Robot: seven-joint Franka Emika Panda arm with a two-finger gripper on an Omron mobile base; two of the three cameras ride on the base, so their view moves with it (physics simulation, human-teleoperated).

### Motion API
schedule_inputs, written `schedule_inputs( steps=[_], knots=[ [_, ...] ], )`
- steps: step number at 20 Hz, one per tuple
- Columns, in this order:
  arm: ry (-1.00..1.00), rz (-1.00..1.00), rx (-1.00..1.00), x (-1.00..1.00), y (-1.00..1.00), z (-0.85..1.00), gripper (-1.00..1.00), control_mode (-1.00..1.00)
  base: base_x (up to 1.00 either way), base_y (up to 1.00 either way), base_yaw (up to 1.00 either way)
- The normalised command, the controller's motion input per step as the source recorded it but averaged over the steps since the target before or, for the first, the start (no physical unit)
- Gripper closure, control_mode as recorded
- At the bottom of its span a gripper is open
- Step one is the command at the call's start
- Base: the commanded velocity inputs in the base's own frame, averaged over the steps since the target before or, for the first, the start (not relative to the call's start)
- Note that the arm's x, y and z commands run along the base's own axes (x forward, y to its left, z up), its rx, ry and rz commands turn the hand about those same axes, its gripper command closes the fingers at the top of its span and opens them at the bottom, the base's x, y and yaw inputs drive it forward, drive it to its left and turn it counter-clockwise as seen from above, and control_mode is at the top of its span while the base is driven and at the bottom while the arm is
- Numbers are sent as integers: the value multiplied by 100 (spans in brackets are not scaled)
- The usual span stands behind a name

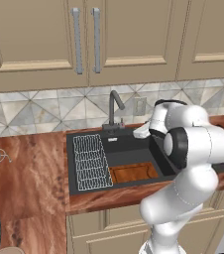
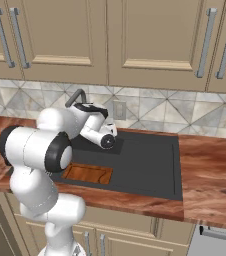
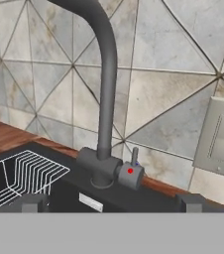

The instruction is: Turn on the sink faucet with hot water and rinse the cutting board for ten seconds, then turn off the faucet. Push the cutting board to reach the water if necessary.

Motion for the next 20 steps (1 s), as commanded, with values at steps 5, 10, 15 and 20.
schedule_inputs(
  steps=[5,10,15,20],
  knots=[
    [-4,0,1,7,0,0,-100,-100,0,0,0],
    [-4,0,2,11,0,0,-100,-100,0,0,0],
    [-1,0,0,20,0,-1,-100,-100,0,0,0],
    [-1,0,0,22,0,-4,-100,-100,0,0,0]
  ],
)
